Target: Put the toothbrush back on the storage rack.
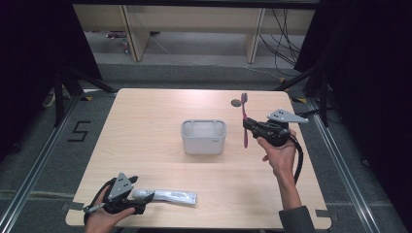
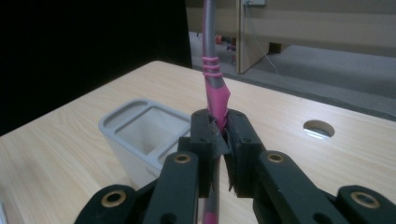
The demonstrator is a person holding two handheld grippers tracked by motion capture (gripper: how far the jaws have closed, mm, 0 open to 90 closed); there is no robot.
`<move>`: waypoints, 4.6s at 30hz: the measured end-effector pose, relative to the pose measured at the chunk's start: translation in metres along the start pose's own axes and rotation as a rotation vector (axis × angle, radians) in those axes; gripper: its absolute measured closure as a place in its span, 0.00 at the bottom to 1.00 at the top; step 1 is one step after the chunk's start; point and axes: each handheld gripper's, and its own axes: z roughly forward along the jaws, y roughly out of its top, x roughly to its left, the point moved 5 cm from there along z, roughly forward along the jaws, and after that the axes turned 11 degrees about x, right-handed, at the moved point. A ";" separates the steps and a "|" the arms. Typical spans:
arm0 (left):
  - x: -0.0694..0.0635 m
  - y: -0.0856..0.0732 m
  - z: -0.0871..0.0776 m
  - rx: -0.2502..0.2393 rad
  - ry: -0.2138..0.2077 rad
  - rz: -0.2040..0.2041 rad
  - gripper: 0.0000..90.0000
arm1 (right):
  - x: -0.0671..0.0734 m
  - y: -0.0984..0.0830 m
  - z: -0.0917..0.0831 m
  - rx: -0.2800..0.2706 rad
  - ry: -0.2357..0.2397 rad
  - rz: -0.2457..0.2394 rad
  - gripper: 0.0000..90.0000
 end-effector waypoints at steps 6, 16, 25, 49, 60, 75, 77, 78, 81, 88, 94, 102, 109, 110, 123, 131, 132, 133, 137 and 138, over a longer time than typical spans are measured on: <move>0.001 -0.001 -0.001 0.017 0.008 0.019 0.18 | 0.002 0.011 0.008 -0.032 0.012 0.002 0.92; 0.000 -0.001 -0.001 0.009 0.001 0.006 0.18 | 0.011 0.030 0.024 -0.027 0.026 -0.003 0.92; 0.000 -0.001 -0.001 0.010 0.001 0.009 0.18 | 0.014 0.043 0.035 -0.041 0.031 -0.006 0.92; 0.000 0.000 -0.001 0.005 -0.006 0.010 0.18 | 0.012 0.043 0.079 -0.022 0.023 0.029 0.92; 0.000 0.000 -0.001 0.005 -0.005 0.013 0.18 | 0.009 0.037 0.092 -0.030 0.018 0.046 0.92; 0.000 -0.001 -0.001 0.009 -0.003 0.017 0.18 | 0.003 0.018 0.102 0.001 0.009 0.081 0.92; 0.000 -0.001 -0.001 0.009 -0.003 0.015 0.18 | 0.002 0.016 0.103 0.001 0.004 0.077 0.92; 0.000 -0.001 -0.001 0.009 -0.003 0.015 0.18 | 0.002 0.016 0.103 0.001 0.004 0.077 0.92; 0.000 -0.001 -0.001 0.008 -0.006 0.019 0.18 | 0.001 0.012 0.106 0.007 -0.008 0.076 0.92; -0.001 -0.001 0.000 0.009 -0.008 0.019 0.18 | 0.002 0.006 0.109 0.013 0.003 0.091 0.91; -0.001 -0.001 0.000 0.010 -0.006 0.017 0.18 | 0.001 0.003 0.110 0.019 0.013 0.098 0.91; -0.001 -0.001 0.000 0.014 -0.006 0.019 0.18 | -0.003 -0.003 0.111 0.027 -0.005 0.065 0.89; -0.001 -0.001 0.000 0.015 -0.005 0.021 0.18 | 0.000 -0.004 0.109 0.033 0.008 0.063 0.86; -0.001 -0.001 0.000 0.015 -0.005 0.021 0.18 | 0.000 -0.005 0.108 0.031 0.009 0.059 0.85; -0.002 -0.001 0.000 0.015 -0.007 0.019 0.18 | 0.005 -0.007 0.078 0.051 -0.020 0.036 0.47; -0.001 -0.001 0.001 0.008 -0.005 0.011 0.18 | 0.007 -0.015 0.055 0.046 -0.018 0.023 0.43; -0.001 -0.001 0.001 0.007 -0.005 0.011 0.18 | 0.008 -0.016 0.053 0.047 -0.007 0.034 0.43; -0.001 -0.001 0.001 0.009 -0.005 0.013 0.18 | 0.009 -0.018 0.051 0.049 -0.004 0.034 0.43; 0.000 -0.001 0.001 0.011 -0.005 0.014 0.18 | 0.011 -0.022 0.047 0.048 0.003 0.018 0.43; 0.000 -0.002 0.000 0.019 -0.003 0.013 0.18 | 0.013 -0.026 0.044 0.058 0.005 0.033 0.42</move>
